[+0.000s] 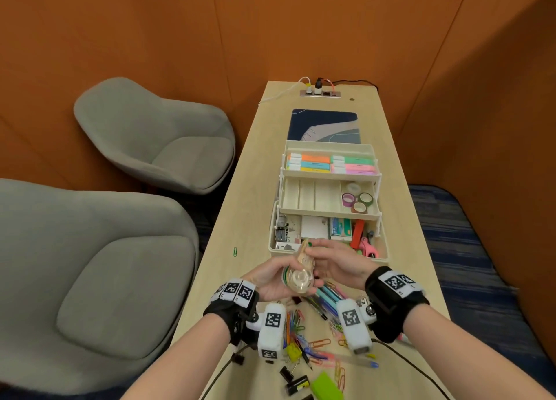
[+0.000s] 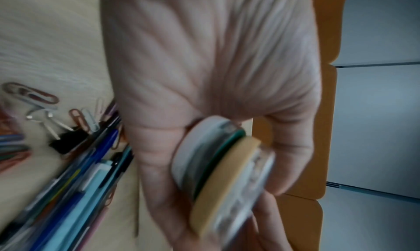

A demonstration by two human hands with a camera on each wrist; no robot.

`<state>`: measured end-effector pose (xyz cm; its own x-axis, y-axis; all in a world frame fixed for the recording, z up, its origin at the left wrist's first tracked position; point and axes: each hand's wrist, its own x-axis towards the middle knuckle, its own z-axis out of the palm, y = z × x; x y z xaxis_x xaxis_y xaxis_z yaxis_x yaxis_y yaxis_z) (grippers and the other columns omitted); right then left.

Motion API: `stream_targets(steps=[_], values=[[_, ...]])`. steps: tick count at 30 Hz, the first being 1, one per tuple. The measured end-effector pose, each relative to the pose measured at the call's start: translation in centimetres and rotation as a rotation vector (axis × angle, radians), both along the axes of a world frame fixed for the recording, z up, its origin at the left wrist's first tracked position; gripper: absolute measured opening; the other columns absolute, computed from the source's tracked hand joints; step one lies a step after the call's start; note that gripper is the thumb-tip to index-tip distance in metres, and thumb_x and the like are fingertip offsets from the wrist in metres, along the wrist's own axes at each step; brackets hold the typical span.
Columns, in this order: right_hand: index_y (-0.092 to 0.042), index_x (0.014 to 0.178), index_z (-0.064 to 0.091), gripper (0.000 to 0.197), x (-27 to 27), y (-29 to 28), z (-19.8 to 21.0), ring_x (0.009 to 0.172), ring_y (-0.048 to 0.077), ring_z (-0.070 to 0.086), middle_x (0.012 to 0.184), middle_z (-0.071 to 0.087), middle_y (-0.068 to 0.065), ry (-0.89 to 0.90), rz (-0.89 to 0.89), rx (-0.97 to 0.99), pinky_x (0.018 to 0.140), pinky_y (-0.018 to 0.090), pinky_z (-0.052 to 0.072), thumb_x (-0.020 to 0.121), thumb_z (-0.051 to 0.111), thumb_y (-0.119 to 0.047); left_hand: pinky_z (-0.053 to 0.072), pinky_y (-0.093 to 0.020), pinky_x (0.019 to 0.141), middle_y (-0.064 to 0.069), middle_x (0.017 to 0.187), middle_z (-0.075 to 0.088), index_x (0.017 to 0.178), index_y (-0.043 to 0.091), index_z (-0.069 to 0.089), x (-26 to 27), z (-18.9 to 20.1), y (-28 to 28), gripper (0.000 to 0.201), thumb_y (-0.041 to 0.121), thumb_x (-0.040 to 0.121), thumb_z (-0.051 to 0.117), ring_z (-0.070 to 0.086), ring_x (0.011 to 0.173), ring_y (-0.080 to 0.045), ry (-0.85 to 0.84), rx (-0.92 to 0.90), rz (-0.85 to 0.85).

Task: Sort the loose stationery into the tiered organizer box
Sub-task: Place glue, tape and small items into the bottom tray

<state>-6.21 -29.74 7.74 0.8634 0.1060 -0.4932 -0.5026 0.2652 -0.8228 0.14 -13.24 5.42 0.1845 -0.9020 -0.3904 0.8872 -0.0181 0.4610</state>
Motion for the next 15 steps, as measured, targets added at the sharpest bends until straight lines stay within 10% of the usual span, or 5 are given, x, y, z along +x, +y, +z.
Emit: stream_targets(steps=[5,9,15], values=[[-0.007,0.1,0.063,0.012,4.0,-2.0,-0.8,0.091,0.025,0.063,0.099,0.068,0.014,0.165,-0.344,0.058,0.082,0.035,0.051,0.089,0.06,-0.012,0.055,-0.04,0.087,-0.018,0.123,0.056,0.131,0.014,0.047,3.2,2.1,-0.7,0.052,0.043,0.089,0.059,0.065,0.103,-0.033,-0.419,0.333,0.098],[-0.005,0.096,0.06,0.009,7.0,-2.9,-2.8,0.086,0.025,0.064,0.095,0.068,0.016,0.324,-0.492,0.035,0.084,0.036,0.052,0.087,0.061,-0.005,0.057,-0.042,0.082,-0.011,0.105,0.062,0.119,0.009,0.052,5.6,1.7,-0.1,0.035,0.031,0.092,0.058,0.063,0.081,-0.02,-0.885,0.754,0.366],[-0.005,0.079,0.06,0.009,10.4,-1.7,-5.1,0.067,0.02,0.061,0.071,0.065,0.011,0.414,-0.513,-0.074,0.064,0.029,0.05,0.088,0.057,-0.002,0.042,-0.037,0.1,0.0,0.125,0.053,0.129,0.025,0.054,6.3,-1.9,-1.9,0.038,0.034,0.092,0.056,0.051,0.113,-0.017,-1.71,0.91,-0.051]])
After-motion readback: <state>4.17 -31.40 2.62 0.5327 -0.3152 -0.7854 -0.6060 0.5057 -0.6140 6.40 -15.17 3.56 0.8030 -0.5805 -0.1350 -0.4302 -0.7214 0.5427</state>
